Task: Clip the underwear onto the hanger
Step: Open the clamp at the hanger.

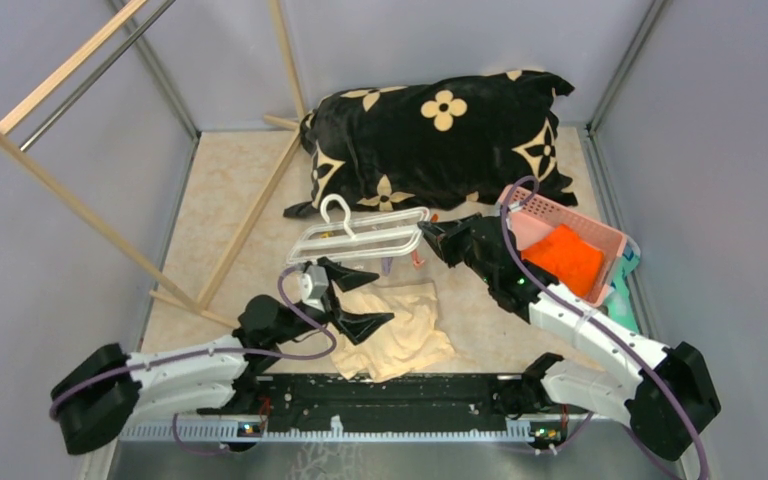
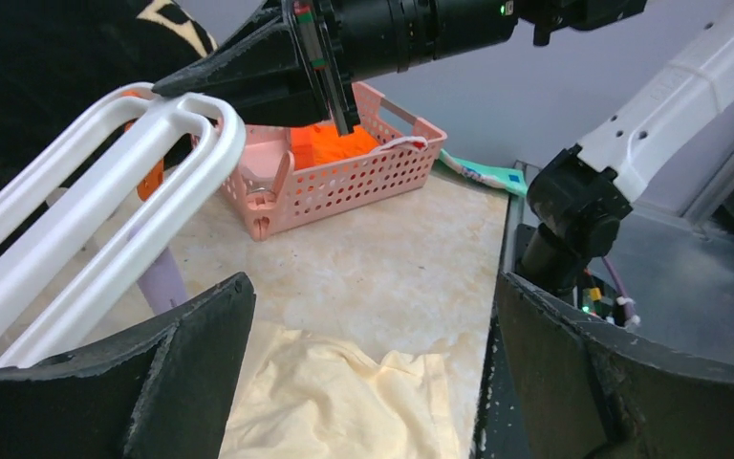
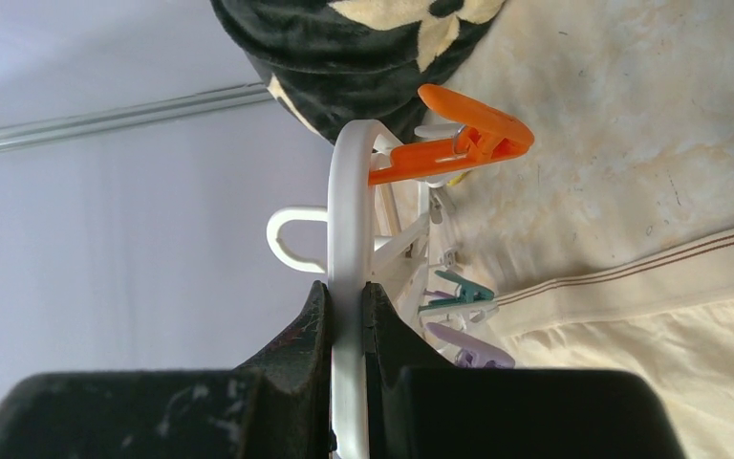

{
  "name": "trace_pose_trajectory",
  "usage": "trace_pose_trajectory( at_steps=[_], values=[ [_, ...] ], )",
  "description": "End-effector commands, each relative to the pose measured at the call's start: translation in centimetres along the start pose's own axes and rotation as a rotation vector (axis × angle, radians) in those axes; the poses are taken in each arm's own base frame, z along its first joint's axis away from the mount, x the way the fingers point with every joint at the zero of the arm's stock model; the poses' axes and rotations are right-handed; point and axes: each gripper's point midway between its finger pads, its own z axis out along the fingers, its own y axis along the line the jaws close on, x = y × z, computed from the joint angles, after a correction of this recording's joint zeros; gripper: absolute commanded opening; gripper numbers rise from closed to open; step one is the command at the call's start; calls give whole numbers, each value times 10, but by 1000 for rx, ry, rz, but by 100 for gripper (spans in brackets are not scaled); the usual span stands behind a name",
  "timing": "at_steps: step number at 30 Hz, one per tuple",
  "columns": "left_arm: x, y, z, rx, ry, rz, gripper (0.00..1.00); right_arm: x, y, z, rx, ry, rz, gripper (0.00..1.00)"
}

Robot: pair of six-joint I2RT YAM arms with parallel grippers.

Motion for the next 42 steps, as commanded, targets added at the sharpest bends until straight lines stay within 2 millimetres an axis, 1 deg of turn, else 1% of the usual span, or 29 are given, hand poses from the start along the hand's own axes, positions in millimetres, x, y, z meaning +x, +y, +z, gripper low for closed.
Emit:
trace_pose_trajectory(
  at_steps=[1,5,8,11,13,16,19,23,27,29,31,35,39,42],
  values=[
    [-17,5,9,-58,-150,99,100,-2,62,-9,-175,-8,48,0],
    [-13,9,18,-90,-197,53,100,-2,61,-10,-177,-10,40,0],
    [-17,13,28,-112,-251,-28,98,-1,62,-12,-181,-8,36,0],
    [-16,11,35,-94,-268,-83,97,-1,62,-13,-179,-7,33,0],
    [-12,4,41,-48,-244,-77,98,-1,62,-14,-180,-6,28,0],
    [-7,3,45,-35,-211,-56,99,-1,62,-16,-181,-5,25,0],
    [-7,12,47,-78,-221,-20,100,-1,63,-17,-183,-4,33,0],
    [-6,22,56,-115,-246,16,100,-1,62,-21,-182,-16,58,0],
    [-6,34,61,-183,-277,47,100,2,67,-25,-189,-16,60,0],
    [-4,37,65,-201,-277,70,100,3,68,-26,-191,-11,61,0],
    [-6,38,71,-208,-283,98,100,5,67,-27,-190,-5,64,0],
    [-10,46,76,-255,-299,128,100,6,67,-30,-194,-5,74,0],
    [-17,47,85,-263,-321,168,100,6,67,-31,-195,-5,79,0],
    [-23,55,85,-320,-334,202,100,8,66,-32,-194,0,81,0]
  ],
)
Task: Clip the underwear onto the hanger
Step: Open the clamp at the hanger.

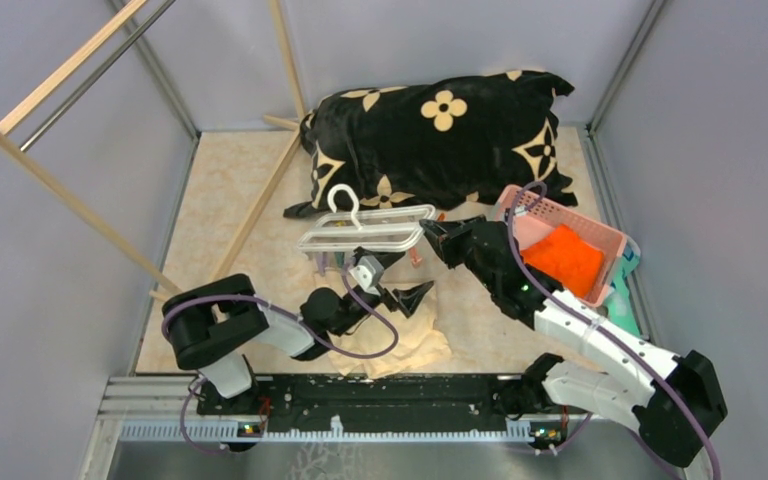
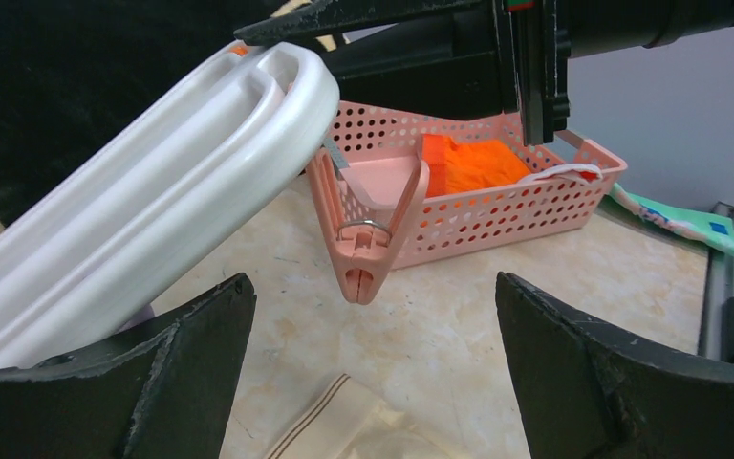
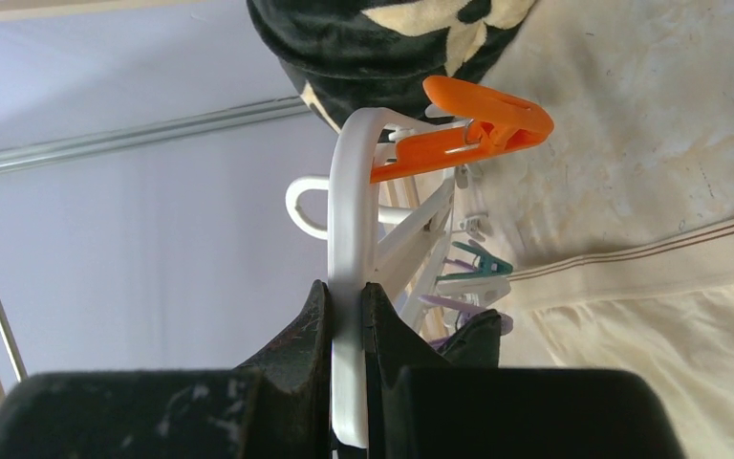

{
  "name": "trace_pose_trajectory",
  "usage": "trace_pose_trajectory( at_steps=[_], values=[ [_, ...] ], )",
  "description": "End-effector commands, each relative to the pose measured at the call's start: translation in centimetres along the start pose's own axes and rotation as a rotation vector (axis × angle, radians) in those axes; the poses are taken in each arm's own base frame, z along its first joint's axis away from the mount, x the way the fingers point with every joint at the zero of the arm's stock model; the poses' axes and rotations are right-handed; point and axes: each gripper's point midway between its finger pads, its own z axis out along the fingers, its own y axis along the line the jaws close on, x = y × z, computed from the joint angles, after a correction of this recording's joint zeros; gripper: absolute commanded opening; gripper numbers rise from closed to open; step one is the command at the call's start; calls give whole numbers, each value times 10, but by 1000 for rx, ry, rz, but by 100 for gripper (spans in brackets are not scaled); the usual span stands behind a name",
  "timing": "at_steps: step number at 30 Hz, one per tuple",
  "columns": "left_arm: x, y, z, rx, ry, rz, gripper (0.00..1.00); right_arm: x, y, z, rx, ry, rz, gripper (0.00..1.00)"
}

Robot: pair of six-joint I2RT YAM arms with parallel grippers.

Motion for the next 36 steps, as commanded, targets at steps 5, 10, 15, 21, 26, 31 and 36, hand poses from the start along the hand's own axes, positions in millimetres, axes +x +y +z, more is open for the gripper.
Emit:
trace_pose_trajectory(
  at_steps=[5,10,15,21,26,31,36],
  values=[
    [-86,7,12,-73,-319,46,100,6,53,-21,-153,22,71,0],
    [-96,-10,7,7,-341,35,100,3,52,-20,-154,5,76,0],
    [-102,-17,-10,46,-347,12,100,2,49,-20,-151,1,86,0],
    [-100,-14,-17,25,-335,-18,100,1,49,-21,-158,-5,86,0],
    [-103,-10,-12,-8,-347,-20,100,7,52,-21,-170,26,78,0],
    [-111,-6,-4,-39,-372,-29,100,10,50,-22,-172,44,75,0],
    [-118,-22,-1,45,-391,-41,100,13,47,-24,-174,64,66,0]
  ],
)
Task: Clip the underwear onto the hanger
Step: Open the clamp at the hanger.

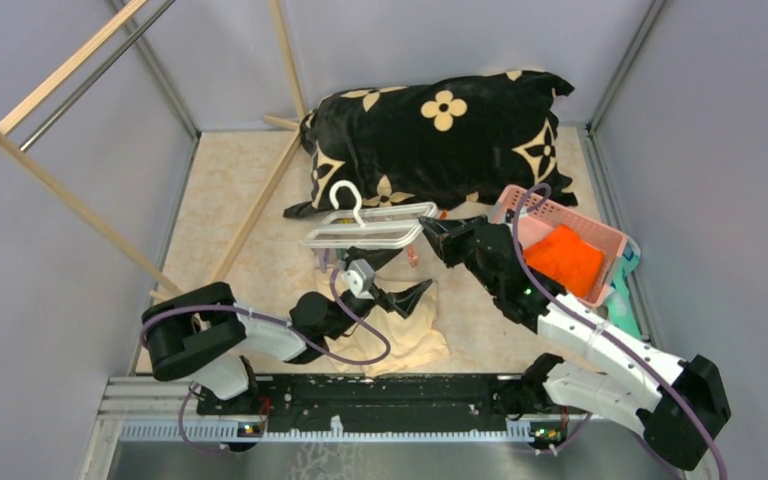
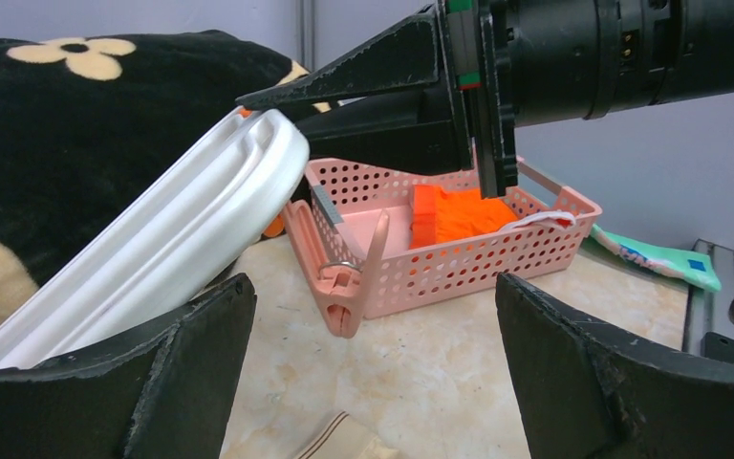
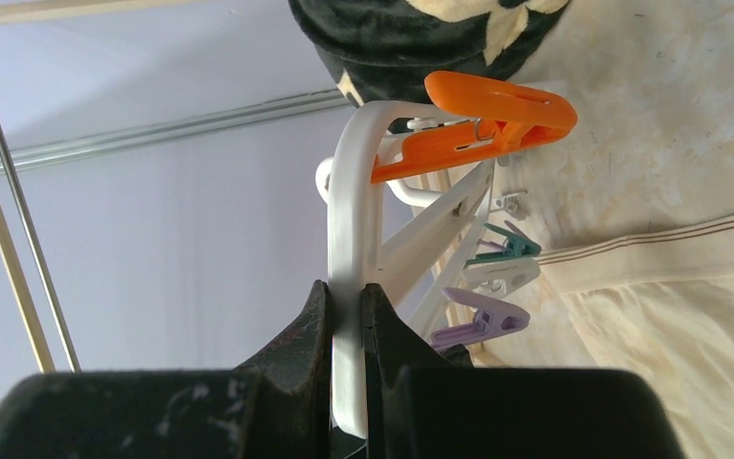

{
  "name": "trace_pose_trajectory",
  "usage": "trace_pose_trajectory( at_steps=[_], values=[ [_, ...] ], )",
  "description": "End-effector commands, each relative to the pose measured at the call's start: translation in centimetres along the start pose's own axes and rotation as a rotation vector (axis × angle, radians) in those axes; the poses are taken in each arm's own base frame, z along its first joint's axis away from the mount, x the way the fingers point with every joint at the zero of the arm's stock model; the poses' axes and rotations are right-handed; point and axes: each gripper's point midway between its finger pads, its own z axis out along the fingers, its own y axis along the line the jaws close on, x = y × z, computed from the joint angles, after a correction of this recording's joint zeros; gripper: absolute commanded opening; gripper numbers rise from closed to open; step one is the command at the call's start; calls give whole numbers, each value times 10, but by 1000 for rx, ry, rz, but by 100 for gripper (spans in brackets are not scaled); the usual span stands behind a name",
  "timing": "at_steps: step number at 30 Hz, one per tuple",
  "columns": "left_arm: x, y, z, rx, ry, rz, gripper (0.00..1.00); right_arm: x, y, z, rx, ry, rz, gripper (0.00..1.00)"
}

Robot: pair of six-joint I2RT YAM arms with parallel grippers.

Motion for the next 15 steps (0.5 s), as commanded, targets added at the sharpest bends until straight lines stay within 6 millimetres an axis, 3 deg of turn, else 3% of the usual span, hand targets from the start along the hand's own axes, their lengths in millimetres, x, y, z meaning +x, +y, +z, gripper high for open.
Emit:
trace_pose_trajectory(
  at_steps=[1,15],
  values=[
    [-78,-13,10,56,-294,-89,100,11,32,-14,-119,67,22,0],
    [-92,-6,12,25,-331,-102,100,21,24,-22,-129,129,4,0]
  ],
)
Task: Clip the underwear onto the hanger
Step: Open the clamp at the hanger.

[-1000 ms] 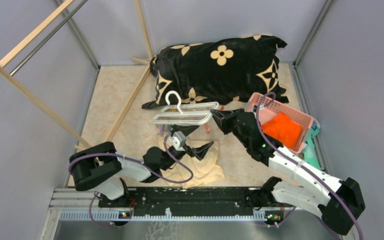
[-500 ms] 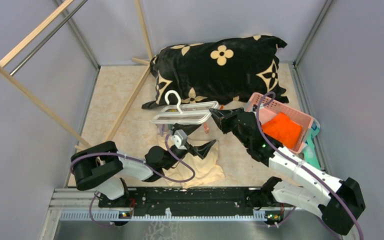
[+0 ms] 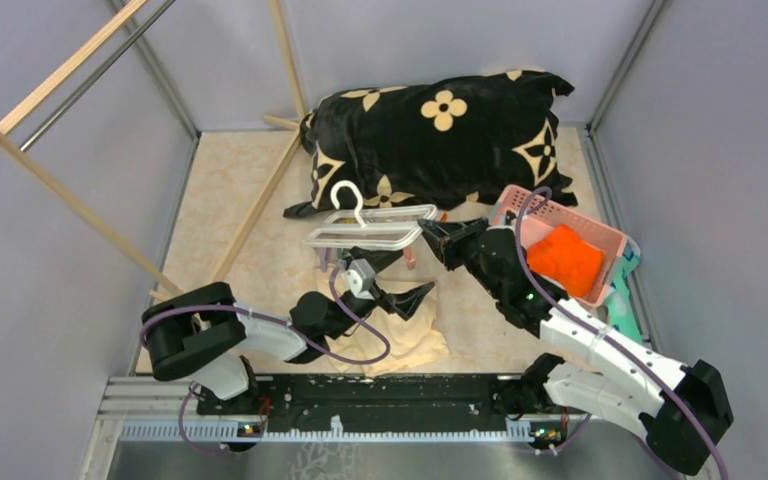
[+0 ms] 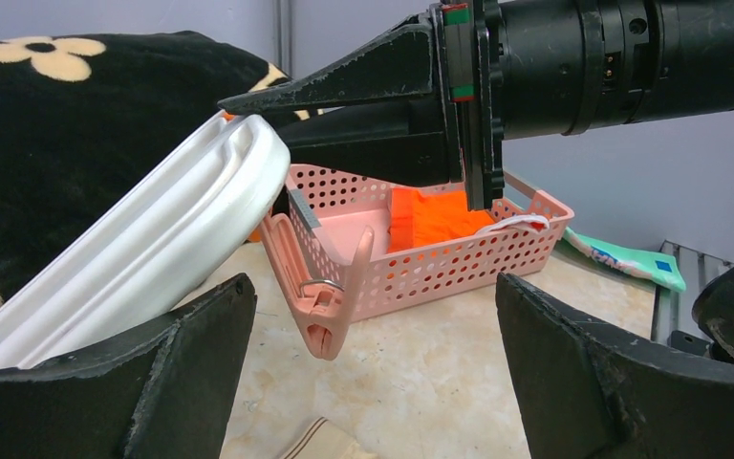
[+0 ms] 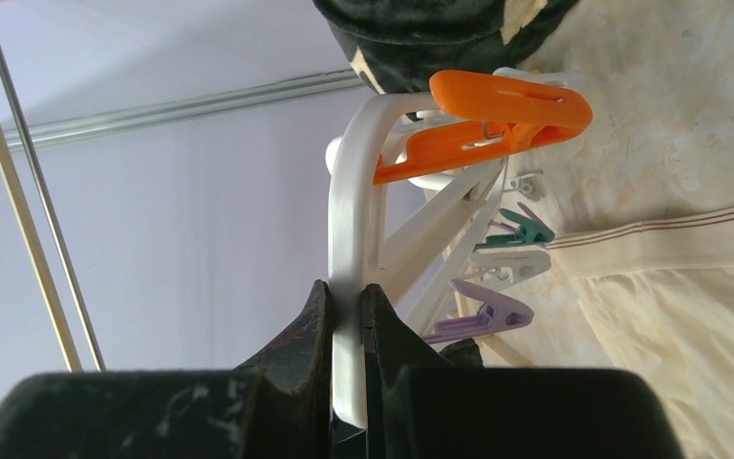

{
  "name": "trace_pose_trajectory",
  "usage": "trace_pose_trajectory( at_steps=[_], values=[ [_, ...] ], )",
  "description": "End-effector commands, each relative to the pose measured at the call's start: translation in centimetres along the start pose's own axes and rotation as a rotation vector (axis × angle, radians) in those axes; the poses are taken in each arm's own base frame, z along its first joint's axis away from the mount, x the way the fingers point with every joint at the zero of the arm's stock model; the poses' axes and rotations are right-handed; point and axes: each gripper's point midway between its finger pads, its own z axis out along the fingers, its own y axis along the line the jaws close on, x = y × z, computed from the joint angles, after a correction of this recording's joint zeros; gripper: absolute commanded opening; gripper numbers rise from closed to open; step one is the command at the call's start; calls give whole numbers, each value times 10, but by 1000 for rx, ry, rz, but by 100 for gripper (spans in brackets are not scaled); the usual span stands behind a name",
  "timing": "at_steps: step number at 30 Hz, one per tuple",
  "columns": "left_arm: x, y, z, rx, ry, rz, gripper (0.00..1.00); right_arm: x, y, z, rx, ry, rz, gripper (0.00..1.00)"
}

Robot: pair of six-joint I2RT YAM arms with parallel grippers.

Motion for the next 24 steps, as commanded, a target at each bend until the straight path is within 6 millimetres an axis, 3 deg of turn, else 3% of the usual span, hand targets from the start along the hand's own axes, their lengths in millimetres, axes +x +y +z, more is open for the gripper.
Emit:
trace_pose_trajectory(
  at_steps=[1,12,24],
  values=[
    [-90,1,9,-12,-326,-67,100,14,23,-15,-92,82,-7,0],
    [-109,-7,3,36,-370,-102,100,15,9,-19,-69,94,-32,0],
    [-119,-6,-7,37,-386,-185,90,13,1,-20,-57,88,-35,0]
  ],
)
